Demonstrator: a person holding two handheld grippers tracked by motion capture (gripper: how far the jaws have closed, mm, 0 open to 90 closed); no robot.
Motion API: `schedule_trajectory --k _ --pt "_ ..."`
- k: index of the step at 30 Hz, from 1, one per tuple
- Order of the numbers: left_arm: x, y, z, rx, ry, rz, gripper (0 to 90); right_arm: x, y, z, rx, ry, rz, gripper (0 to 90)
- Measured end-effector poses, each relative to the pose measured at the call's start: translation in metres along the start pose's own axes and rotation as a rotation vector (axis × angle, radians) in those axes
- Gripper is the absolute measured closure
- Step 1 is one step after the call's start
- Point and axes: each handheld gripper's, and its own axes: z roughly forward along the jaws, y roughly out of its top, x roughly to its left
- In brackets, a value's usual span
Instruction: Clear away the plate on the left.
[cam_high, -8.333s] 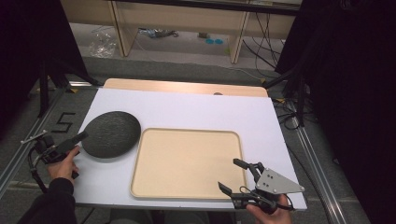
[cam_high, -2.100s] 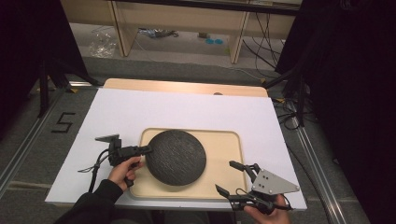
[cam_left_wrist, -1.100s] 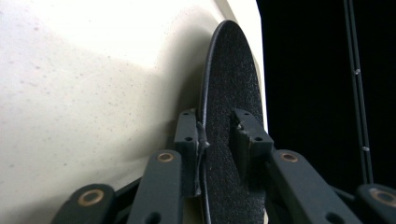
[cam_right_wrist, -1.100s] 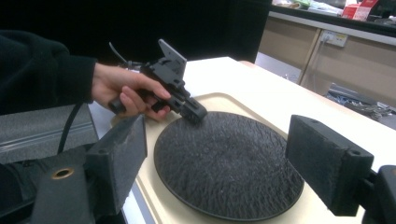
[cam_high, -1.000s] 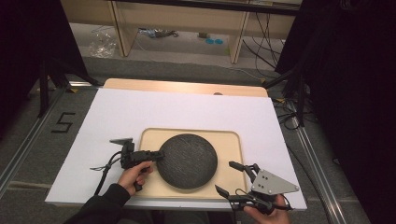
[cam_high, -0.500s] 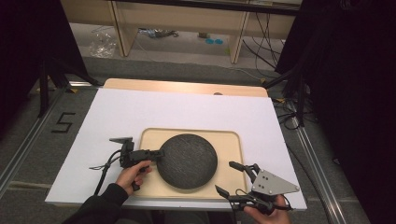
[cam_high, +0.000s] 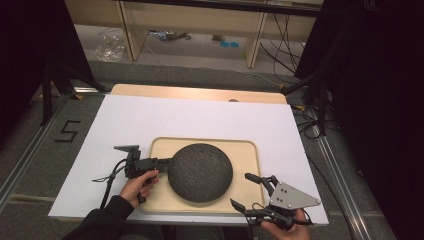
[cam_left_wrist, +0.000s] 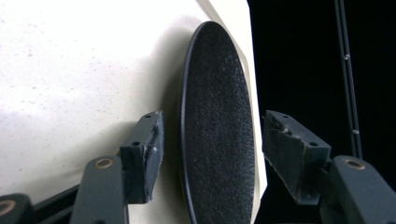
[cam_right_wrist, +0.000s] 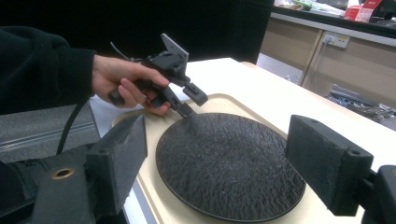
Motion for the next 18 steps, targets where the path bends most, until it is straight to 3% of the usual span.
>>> schedule_trajectory --k 8,9,11,14,16,18 --pt "-0.005 0.004 -0.008 0.002 0.000 0.004 34.4 0.000 0.000 0.000 -0.001 0.001 -0.001 21.9" --pt "-0.007 0.004 -0.009 0.002 -0.001 0.024 32.6 0.000 0.000 0.000 0.001 0.000 -0.003 21.9" --pt "-0.009 0.005 -0.011 -0.005 -0.018 0.024 31.7 0.000 0.000 0.000 0.002 0.000 -0.005 21.9" --pt "-0.011 0.006 -0.013 0.002 -0.014 0.042 30.8 0.000 0.000 0.000 -0.001 0.001 -0.001 21.9" --pt "-0.013 0.007 -0.016 -0.008 0.008 0.076 30.4 0.000 -0.001 0.000 0.005 0.001 -0.009 21.9" --pt "-0.014 0.009 -0.021 -0.019 0.000 0.075 28.6 0.000 0.000 0.000 -0.001 0.002 -0.001 21.9"
